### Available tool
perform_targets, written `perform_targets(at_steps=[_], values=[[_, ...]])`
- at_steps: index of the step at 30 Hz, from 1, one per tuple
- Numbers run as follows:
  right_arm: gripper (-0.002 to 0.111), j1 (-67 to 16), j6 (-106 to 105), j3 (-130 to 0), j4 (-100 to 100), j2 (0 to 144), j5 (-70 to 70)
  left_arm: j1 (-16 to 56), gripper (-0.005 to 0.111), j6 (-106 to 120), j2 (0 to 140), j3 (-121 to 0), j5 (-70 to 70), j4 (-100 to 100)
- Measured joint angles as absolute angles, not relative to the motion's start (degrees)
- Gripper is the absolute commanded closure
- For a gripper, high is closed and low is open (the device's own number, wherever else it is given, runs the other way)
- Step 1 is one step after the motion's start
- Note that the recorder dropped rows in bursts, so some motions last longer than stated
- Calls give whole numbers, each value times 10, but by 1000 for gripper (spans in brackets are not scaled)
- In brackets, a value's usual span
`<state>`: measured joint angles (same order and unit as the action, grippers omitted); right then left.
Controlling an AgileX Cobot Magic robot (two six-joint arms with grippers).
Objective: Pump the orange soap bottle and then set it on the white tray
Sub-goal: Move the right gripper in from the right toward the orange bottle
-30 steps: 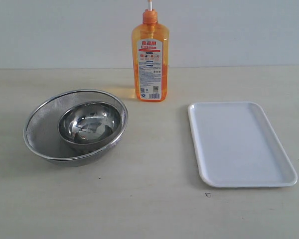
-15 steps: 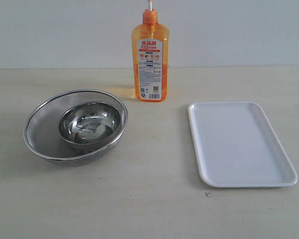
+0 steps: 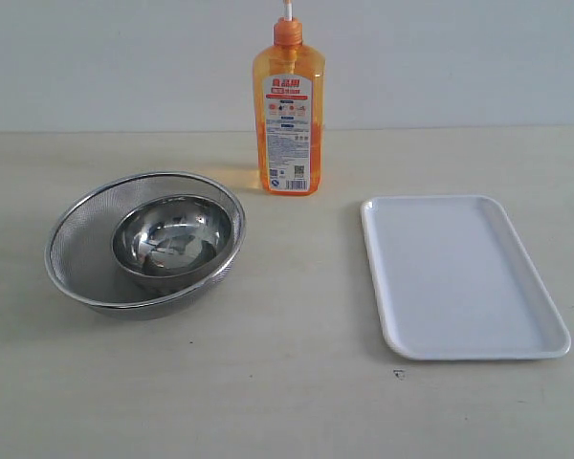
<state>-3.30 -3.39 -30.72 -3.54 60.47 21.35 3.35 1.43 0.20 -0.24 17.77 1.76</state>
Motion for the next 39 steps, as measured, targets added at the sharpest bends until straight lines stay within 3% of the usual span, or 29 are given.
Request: perform_targets(at_steps=[30, 39], values=[[108, -32, -39, -313, -67, 887, 445, 33, 102, 14, 2, -2, 178, 18], [108, 75, 41, -326, -183, 888, 448, 33, 102, 14, 2, -2, 178, 18]])
